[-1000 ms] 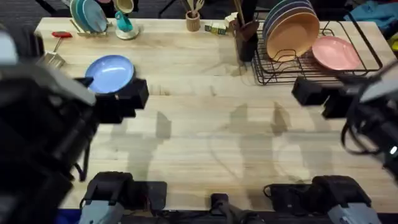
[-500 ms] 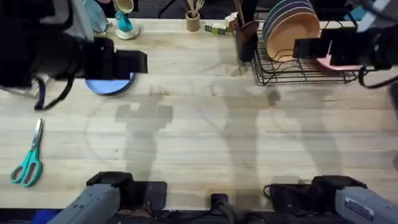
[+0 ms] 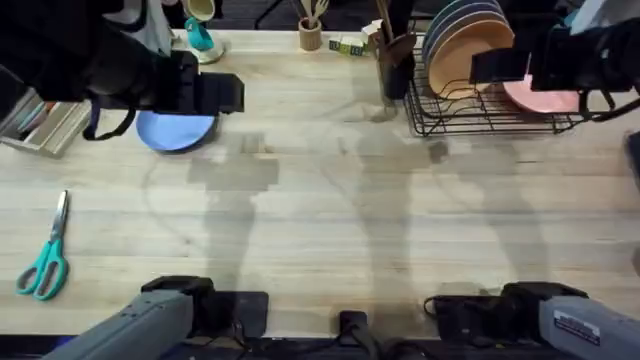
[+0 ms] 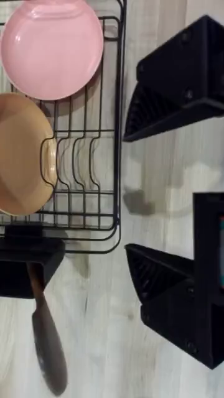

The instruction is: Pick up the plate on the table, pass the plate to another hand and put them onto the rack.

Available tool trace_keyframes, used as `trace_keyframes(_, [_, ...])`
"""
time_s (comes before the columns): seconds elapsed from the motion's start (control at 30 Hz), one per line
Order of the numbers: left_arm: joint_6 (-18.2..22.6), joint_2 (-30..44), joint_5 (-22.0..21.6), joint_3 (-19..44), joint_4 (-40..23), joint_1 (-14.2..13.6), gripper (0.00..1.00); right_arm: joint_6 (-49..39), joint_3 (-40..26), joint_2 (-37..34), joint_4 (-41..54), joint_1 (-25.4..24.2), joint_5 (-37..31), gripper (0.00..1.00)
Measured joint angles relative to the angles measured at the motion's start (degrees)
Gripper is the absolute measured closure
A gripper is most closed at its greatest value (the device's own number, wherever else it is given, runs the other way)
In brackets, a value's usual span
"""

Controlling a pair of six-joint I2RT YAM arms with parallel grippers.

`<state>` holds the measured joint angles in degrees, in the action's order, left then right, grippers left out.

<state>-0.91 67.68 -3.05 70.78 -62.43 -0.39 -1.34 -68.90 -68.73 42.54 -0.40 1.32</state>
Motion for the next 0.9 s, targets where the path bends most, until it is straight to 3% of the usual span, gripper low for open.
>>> trace_keyframes(0.3, [0.00, 0.02, 0.01, 0.00, 2.40, 0.13, 0.008, 0.00, -0.07, -0.01, -2.33, 0.00, 0.00, 0.006])
trace_keyframes(0.4, [0.00, 0.06, 0.07, 0.00, 3.79, 1.71, 0.008, 0.00, -0.07, 0.00, -2.71, 0.00, 0.00, 0.006])
trace_keyframes(0.53, [0.00, 0.30, 0.16, 0.00, 6.80, 7.54, 0.010, 0.00, -0.07, -0.01, -2.72, 0.00, 0.00, 0.006])
trace_keyframes(0.8, [0.00, 3.31, 2.19, 0.20, 13.18, 22.45, 0.008, 0.00, -0.07, 0.00, -2.73, 0.00, 0.00, 0.006])
trace_keyframes(0.9, [0.00, 5.67, 2.95, 0.20, 15.02, 26.55, 0.009, 0.00, -0.07, 0.00, -2.73, 0.00, 0.00, 0.006])
